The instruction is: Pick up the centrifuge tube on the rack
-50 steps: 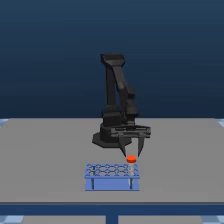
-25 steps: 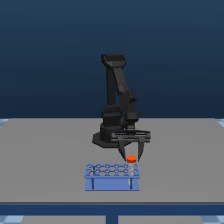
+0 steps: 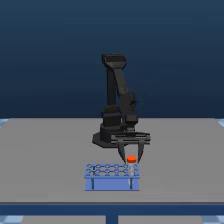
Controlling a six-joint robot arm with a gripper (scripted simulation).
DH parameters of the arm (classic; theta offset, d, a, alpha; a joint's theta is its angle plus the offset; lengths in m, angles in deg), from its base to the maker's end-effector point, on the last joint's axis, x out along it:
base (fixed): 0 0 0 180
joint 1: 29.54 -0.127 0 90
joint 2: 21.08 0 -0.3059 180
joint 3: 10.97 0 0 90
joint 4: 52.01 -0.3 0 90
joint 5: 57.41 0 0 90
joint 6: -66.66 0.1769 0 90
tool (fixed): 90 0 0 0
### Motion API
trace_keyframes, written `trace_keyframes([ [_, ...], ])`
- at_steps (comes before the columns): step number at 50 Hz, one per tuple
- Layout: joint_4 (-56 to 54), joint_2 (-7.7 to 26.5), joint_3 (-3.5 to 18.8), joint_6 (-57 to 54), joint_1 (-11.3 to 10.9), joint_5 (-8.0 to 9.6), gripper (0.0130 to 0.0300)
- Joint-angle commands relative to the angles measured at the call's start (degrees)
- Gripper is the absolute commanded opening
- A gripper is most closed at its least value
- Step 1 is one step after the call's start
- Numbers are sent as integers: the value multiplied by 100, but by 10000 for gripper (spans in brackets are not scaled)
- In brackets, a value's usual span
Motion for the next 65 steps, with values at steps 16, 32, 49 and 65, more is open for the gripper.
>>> trace_keyframes([
  [16, 4, 0, 0, 23, 0, -17, 130],
  [32, -44, -14, 6, -28, 3, -2, 130],
  [49, -530, -149, 74, -539, 3, 124, 130],
  [65, -1372, -337, 182, -1418, 3, 280, 130],
])
